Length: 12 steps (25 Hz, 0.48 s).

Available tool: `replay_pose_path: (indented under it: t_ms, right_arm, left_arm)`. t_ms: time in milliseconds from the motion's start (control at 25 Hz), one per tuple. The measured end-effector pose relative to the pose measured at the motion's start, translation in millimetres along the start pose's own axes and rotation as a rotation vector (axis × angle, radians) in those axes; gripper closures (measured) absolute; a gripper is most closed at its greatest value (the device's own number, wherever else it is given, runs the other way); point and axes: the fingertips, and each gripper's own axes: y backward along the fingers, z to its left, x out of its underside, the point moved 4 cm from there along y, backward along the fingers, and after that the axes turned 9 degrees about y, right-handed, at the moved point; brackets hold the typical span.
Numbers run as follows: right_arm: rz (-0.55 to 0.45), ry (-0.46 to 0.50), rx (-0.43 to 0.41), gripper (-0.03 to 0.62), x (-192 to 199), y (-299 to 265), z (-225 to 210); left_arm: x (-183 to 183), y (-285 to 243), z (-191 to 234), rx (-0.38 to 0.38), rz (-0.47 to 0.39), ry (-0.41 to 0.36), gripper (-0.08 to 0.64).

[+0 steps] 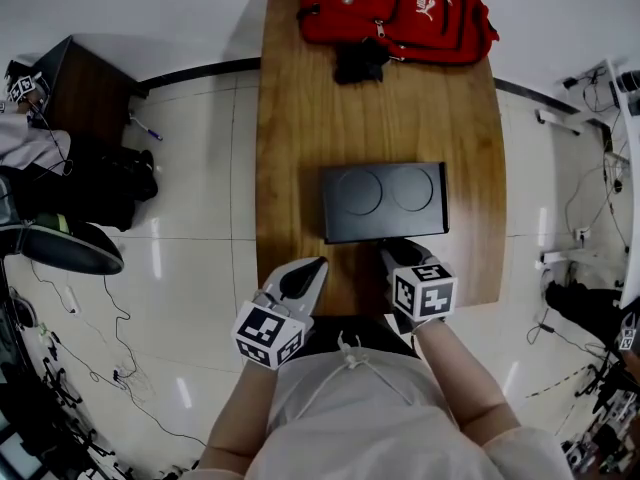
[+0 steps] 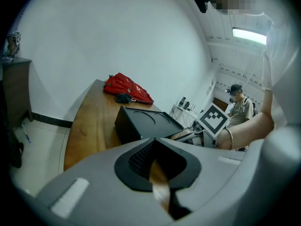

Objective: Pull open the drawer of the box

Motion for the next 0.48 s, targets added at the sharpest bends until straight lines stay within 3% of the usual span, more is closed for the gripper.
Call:
replay_pose_path:
  t_ms: [480]
  right_arm:
    - [0.029, 0.000, -0.014, 0.518, 6.6, 5.6, 7.5]
  left_arm:
    - [0.9, 9.0, -9.4, 0.010, 0.002, -0.016, 0.554]
